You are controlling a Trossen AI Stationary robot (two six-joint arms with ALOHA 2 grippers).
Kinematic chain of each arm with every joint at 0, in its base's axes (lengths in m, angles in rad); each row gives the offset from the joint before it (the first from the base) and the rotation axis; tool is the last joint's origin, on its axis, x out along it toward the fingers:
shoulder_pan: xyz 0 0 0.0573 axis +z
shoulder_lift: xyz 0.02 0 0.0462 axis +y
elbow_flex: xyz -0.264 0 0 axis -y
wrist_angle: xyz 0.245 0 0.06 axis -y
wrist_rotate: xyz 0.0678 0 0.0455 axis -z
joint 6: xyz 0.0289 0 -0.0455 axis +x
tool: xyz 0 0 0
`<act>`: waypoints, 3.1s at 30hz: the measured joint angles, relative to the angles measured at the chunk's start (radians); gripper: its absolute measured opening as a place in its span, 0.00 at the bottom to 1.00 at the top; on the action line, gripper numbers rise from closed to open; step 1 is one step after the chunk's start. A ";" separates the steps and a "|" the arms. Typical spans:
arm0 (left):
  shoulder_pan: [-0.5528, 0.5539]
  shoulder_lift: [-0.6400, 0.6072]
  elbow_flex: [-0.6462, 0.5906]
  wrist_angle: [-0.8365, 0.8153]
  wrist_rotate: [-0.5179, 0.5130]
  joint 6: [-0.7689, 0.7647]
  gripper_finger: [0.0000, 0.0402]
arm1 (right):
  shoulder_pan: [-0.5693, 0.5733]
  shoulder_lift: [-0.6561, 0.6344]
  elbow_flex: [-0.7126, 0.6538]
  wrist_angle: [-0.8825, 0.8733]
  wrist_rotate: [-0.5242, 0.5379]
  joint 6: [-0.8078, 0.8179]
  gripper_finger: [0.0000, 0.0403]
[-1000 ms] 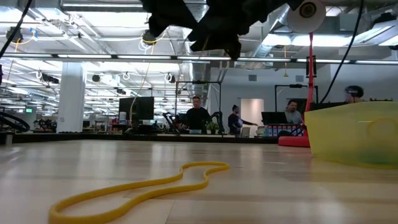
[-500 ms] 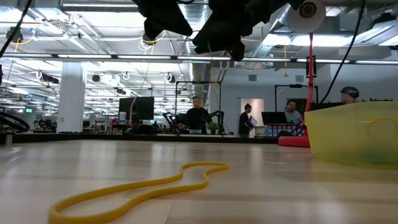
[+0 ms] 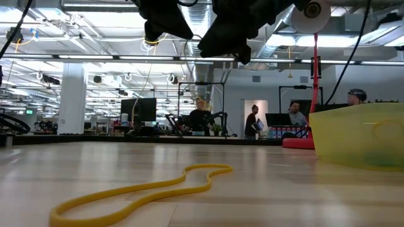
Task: Pick and place items into bin
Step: Put the yellow rubber band into the yellow bin
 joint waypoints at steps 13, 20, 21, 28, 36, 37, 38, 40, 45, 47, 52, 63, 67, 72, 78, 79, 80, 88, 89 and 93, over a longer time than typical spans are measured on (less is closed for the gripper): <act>0.000 0.000 0.000 0.003 0.199 -0.003 0.00 | -0.002 0.001 0.000 0.000 0.003 0.022 0.17; 0.000 0.000 0.000 0.015 0.162 -0.002 0.00 | -0.002 0.001 0.000 0.021 0.003 0.021 0.17; 0.000 0.000 0.000 0.016 0.159 -0.002 0.00 | -0.002 0.001 0.000 0.024 0.003 0.021 0.17; 0.000 0.000 0.000 0.014 0.132 -0.019 0.00 | 0.006 0.002 0.000 0.044 -0.002 0.020 0.17; 0.000 0.007 0.000 0.016 0.129 -0.031 0.00 | 0.020 0.002 0.000 0.128 -0.003 0.019 0.17; 0.000 0.008 0.000 0.015 0.129 -0.037 0.00 | 0.019 0.002 -0.001 0.131 -0.003 0.019 0.17; 0.000 0.008 0.000 0.013 0.130 -0.041 0.00 | 0.019 0.003 -0.001 0.136 -0.003 0.019 0.17; 0.000 0.008 0.000 0.014 0.128 -0.043 0.00 | 0.019 0.003 -0.001 0.135 -0.003 0.019 0.17; 0.000 0.007 0.000 0.009 0.112 -0.042 0.00 | 0.021 0.003 -0.001 0.134 0.000 0.019 0.17; -0.001 0.013 0.001 0.007 0.108 -0.033 0.00 | 0.023 0.003 -0.001 0.134 0.000 0.019 0.17; -0.001 0.022 0.002 0.014 0.066 -0.019 0.00 | 0.022 0.003 -0.003 0.128 0.003 0.031 0.16; 0.000 0.015 0.000 0.079 -0.062 0.002 0.00 | 0.027 0.002 0.000 0.131 -0.008 0.045 0.07; 0.001 0.015 0.000 0.094 -0.067 0.003 0.00 | 0.022 0.002 0.000 0.130 -0.006 0.045 0.01; 0.000 0.015 0.000 0.085 -0.066 0.003 0.00 | 0.020 0.002 0.000 0.127 -0.003 0.045 0.02; 0.001 0.015 0.000 0.084 -0.065 0.003 0.00 | 0.020 0.002 0.000 0.102 0.017 0.045 0.01; 0.001 0.015 0.000 0.084 -0.062 0.003 0.01 | 0.020 0.002 0.000 0.093 0.026 0.047 0.01; 0.001 0.015 0.000 0.084 -0.054 0.003 0.01 | 0.020 0.002 0.000 0.078 0.033 0.056 0.01; 0.001 0.028 -0.001 0.067 0.016 -0.068 0.18 | 0.020 0.002 0.000 -0.140 0.055 0.222 0.00; 0.001 0.032 -0.001 0.075 0.014 -0.068 0.20 | 0.023 0.001 0.000 -0.186 0.055 0.247 0.00; 0.001 0.039 -0.001 0.080 0.003 -0.100 0.25 | 0.047 -0.034 0.000 -0.455 0.043 0.361 0.00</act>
